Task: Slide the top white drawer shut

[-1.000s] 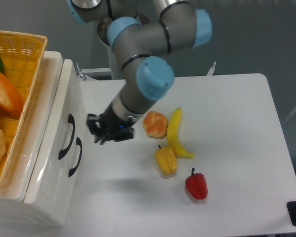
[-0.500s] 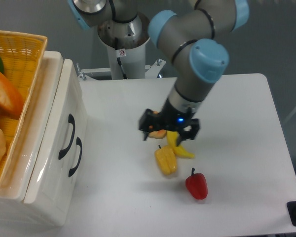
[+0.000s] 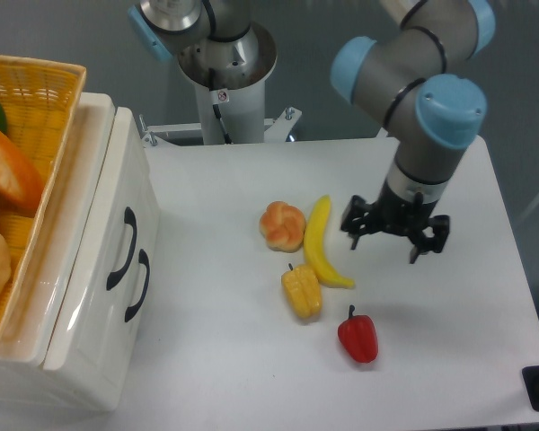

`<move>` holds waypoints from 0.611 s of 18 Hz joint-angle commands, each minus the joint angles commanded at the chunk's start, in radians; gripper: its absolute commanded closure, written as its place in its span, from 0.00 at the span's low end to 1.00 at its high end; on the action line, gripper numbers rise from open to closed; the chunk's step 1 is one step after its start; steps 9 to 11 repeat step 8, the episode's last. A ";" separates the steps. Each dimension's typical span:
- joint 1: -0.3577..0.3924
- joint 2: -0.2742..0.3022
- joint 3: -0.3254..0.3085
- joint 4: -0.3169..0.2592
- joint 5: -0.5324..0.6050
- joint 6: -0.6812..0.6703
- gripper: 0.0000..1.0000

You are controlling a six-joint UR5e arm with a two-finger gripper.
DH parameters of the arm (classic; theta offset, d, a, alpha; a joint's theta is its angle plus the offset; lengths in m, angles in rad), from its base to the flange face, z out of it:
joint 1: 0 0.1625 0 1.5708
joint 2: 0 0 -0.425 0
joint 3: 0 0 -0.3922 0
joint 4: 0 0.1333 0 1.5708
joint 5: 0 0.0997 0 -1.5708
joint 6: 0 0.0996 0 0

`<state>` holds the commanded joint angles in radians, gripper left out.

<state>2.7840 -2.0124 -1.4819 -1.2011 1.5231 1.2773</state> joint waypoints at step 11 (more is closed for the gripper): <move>0.106 -0.060 0.003 0.074 0.022 0.336 0.00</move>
